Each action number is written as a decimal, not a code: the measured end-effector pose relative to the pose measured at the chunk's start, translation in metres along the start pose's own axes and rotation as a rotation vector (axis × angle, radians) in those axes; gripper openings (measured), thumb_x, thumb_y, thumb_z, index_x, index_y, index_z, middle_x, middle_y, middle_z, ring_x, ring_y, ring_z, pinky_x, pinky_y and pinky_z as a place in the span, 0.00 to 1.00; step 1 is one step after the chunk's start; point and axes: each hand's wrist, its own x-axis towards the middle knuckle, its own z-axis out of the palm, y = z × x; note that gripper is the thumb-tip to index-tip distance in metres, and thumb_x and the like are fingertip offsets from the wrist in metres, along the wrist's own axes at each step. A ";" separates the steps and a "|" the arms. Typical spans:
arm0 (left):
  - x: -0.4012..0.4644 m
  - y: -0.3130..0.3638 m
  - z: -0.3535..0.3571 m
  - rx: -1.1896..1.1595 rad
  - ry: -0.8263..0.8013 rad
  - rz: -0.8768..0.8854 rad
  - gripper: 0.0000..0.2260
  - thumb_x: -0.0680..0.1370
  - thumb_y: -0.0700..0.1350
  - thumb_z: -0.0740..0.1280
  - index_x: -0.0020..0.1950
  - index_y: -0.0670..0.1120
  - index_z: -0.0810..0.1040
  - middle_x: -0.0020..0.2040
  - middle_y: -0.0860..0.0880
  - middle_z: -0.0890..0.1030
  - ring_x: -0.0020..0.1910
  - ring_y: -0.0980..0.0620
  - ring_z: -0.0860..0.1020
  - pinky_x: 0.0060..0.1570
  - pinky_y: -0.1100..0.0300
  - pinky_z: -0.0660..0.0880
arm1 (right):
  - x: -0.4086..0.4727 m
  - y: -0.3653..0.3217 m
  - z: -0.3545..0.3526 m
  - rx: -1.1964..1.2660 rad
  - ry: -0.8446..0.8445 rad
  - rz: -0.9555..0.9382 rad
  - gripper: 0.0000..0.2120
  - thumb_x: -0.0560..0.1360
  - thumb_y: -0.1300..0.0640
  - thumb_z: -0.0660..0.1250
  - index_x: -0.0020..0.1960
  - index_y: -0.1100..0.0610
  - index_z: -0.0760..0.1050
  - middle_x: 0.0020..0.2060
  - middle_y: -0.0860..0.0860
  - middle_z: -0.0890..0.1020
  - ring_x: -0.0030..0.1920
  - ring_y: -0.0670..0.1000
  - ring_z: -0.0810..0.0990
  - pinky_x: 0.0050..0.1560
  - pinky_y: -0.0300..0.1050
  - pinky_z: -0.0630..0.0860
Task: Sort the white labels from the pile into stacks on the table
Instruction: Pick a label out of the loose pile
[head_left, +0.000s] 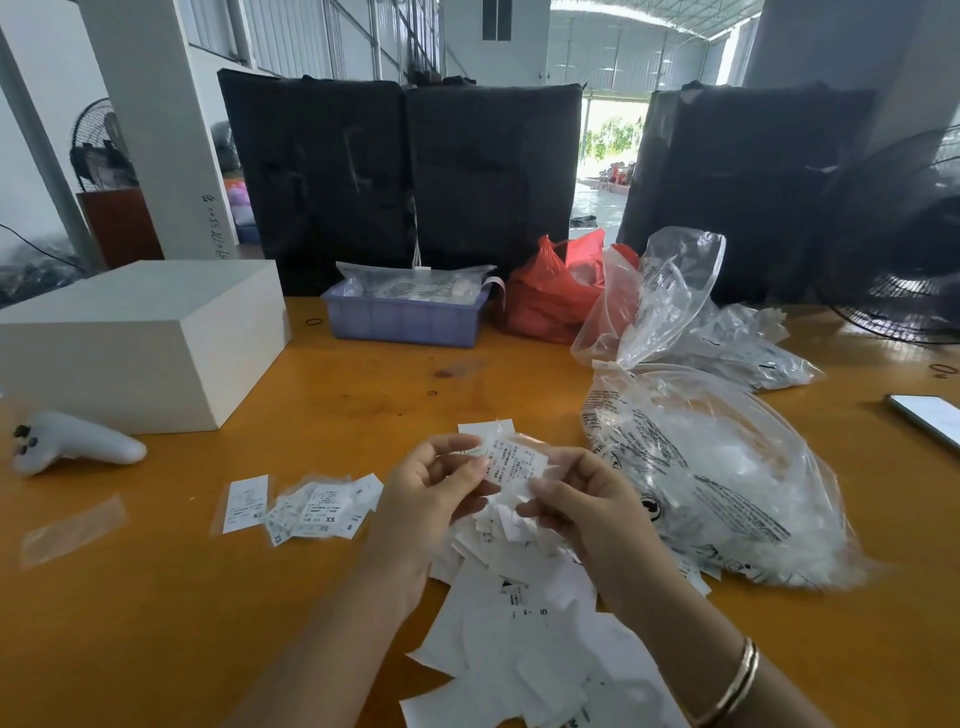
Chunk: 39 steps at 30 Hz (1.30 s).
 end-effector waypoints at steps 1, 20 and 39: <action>0.000 0.001 0.000 -0.001 0.001 -0.001 0.07 0.76 0.40 0.69 0.53 0.47 0.79 0.43 0.49 0.85 0.43 0.53 0.84 0.38 0.66 0.78 | 0.000 0.000 0.000 -0.011 -0.004 0.000 0.09 0.72 0.69 0.69 0.51 0.61 0.77 0.42 0.61 0.82 0.37 0.54 0.84 0.35 0.38 0.79; 0.000 0.004 -0.005 0.043 -0.037 -0.060 0.04 0.76 0.48 0.68 0.46 0.52 0.84 0.43 0.49 0.84 0.43 0.53 0.81 0.39 0.64 0.75 | -0.005 -0.003 0.004 -0.266 -0.012 -0.092 0.05 0.75 0.60 0.68 0.41 0.59 0.79 0.32 0.55 0.82 0.31 0.50 0.81 0.33 0.36 0.76; 0.019 0.018 -0.058 0.813 0.379 0.194 0.05 0.81 0.44 0.61 0.54 0.53 0.74 0.47 0.53 0.79 0.35 0.55 0.77 0.20 0.71 0.65 | 0.003 -0.025 -0.025 -0.616 0.386 -0.489 0.07 0.77 0.63 0.63 0.49 0.53 0.78 0.35 0.49 0.81 0.29 0.40 0.78 0.28 0.32 0.73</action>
